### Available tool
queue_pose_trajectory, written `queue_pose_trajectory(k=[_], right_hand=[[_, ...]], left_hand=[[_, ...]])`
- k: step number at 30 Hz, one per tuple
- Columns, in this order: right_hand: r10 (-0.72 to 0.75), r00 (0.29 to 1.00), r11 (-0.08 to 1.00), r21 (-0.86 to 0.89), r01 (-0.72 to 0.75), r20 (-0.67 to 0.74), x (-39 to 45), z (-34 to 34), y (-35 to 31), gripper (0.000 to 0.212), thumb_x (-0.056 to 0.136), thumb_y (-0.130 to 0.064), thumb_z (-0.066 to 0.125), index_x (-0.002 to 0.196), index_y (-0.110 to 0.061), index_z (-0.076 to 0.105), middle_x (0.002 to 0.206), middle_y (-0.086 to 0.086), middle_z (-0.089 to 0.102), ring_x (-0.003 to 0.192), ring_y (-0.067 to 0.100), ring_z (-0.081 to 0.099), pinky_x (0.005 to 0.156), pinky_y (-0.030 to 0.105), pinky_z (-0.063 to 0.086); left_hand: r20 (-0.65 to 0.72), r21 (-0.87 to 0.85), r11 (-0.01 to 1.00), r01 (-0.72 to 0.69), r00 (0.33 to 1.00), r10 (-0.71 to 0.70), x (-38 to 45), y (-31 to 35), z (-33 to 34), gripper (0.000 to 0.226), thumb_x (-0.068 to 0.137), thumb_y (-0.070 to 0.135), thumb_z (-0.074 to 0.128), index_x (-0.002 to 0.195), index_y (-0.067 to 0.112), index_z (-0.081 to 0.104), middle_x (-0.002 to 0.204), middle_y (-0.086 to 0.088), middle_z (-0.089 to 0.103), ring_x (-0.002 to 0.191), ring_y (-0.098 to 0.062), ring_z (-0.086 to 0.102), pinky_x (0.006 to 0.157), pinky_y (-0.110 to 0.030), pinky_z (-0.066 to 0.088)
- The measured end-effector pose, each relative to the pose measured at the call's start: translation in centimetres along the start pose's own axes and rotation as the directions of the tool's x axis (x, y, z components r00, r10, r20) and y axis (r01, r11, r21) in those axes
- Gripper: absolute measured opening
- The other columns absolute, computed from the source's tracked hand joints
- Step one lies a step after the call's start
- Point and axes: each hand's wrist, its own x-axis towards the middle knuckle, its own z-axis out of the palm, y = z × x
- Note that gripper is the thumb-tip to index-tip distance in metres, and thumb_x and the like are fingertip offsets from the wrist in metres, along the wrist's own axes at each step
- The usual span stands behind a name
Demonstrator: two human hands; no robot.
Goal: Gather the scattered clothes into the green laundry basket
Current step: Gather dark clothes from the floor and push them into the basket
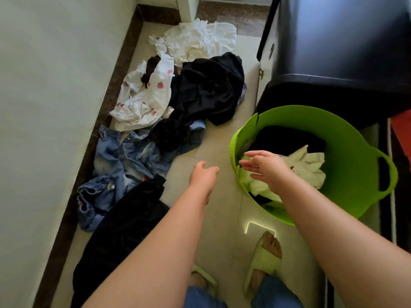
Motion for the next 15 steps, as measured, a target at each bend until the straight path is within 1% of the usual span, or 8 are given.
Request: queue_pose_trajectory(k=[1, 3, 5, 7, 9, 11, 13, 15], right_hand=[[0.004, 1.0, 1.0, -0.028, -0.003, 0.025, -0.1, 2.0, 0.0, 0.033, 0.093, 0.0, 0.038, 0.114, -0.016, 0.057, 0.099, 0.004, 0.069, 0.098, 0.019, 0.063, 0.097, 0.038, 0.044], [0.02, 0.997, 0.997, -0.074, -0.015, 0.069, -0.2, 5.5, 0.3, 0.032, 0.094, -0.002, 0.037, 0.113, -0.018, 0.056, 0.095, 0.002, 0.069, 0.095, 0.017, 0.063, 0.083, 0.031, 0.045], [0.034, 0.994, 0.993, -0.116, -0.022, 0.103, -0.2, 9.0, 1.0, 0.029, 0.093, -0.003, 0.038, 0.108, -0.02, 0.056, 0.088, -0.002, 0.07, 0.092, 0.017, 0.064, 0.074, 0.027, 0.042], [0.047, 0.99, 0.986, -0.166, -0.025, 0.133, -0.1, 12.4, 1.9, 0.027, 0.093, -0.004, 0.039, 0.102, -0.021, 0.058, 0.087, -0.002, 0.07, 0.092, 0.017, 0.065, 0.075, 0.028, 0.041], [0.068, 0.986, 0.974, -0.225, -0.033, 0.151, -0.2, 15.5, 2.9, 0.026, 0.093, -0.006, 0.04, 0.102, -0.02, 0.06, 0.09, -0.001, 0.073, 0.096, 0.019, 0.067, 0.078, 0.029, 0.044], [0.101, 0.981, 0.955, -0.292, -0.05, 0.163, -0.1, 19.2, 4.1, 0.027, 0.094, -0.006, 0.041, 0.108, -0.017, 0.062, 0.095, 0.001, 0.074, 0.101, 0.019, 0.067, 0.085, 0.032, 0.046], [0.141, 0.975, 0.934, -0.349, -0.073, 0.174, -0.1, 23.3, 5.5, 0.027, 0.095, -0.006, 0.042, 0.11, -0.015, 0.062, 0.098, 0.003, 0.074, 0.103, 0.019, 0.067, 0.092, 0.035, 0.047], [0.158, 0.974, 0.92, -0.382, -0.085, 0.164, -0.4, 25.2, 6.1, 0.027, 0.096, -0.005, 0.041, 0.111, -0.014, 0.062, 0.103, 0.005, 0.073, 0.104, 0.019, 0.066, 0.093, 0.035, 0.047]], left_hand=[[-0.007, -0.003, 1.0, 0.014, 1.0, -0.014, 0.5, -0.7, -1.6, 0.061, 0.09, 0.026, 0.056, 0.146, 0.026, 0.034, 0.127, -0.01, 0.058, 0.093, -0.021, 0.053, 0.075, -0.029, 0.04], [-0.023, -0.008, 0.999, 0.038, 0.999, -0.038, 1.3, -2.3, -4.5, 0.06, 0.09, 0.027, 0.056, 0.146, 0.024, 0.034, 0.127, -0.009, 0.057, 0.091, -0.02, 0.055, 0.071, -0.028, 0.041], [-0.05, -0.038, 0.998, 0.048, 0.997, -0.05, 2.3, -4.1, -7.7, 0.06, 0.09, 0.026, 0.056, 0.146, 0.023, 0.034, 0.128, -0.01, 0.057, 0.091, -0.019, 0.056, 0.076, -0.03, 0.042], [-0.062, -0.054, 0.996, 0.065, 0.996, -0.068, 3.2, -6.3, -10.9, 0.061, 0.09, 0.025, 0.055, 0.147, 0.021, 0.034, 0.131, -0.01, 0.055, 0.103, -0.021, 0.056, 0.085, -0.033, 0.043], [-0.072, -0.08, 0.993, 0.086, 0.993, -0.092, 3.9, -8.5, -14.1, 0.059, 0.091, 0.025, 0.055, 0.146, 0.02, 0.036, 0.135, -0.009, 0.053, 0.114, -0.023, 0.054, 0.093, -0.035, 0.042], [-0.084, -0.142, 0.982, 0.126, 0.987, -0.139, 4.7, -11.0, -17.7, 0.056, 0.092, 0.023, 0.055, 0.145, 0.021, 0.037, 0.138, -0.008, 0.051, 0.121, -0.023, 0.051, 0.094, -0.035, 0.041], [-0.094, -0.188, 0.97, 0.156, 0.98, -0.175, 5.9, -13.8, -21.4, 0.055, 0.093, 0.024, 0.055, 0.145, 0.022, 0.037, 0.138, -0.008, 0.05, 0.122, -0.024, 0.05, 0.093, -0.035, 0.041], [-0.094, -0.181, 0.968, 0.174, 0.977, -0.193, 6.2, -15.3, -23.3, 0.055, 0.094, 0.025, 0.054, 0.146, 0.022, 0.036, 0.139, -0.008, 0.049, 0.123, -0.024, 0.05, 0.094, -0.036, 0.042]])
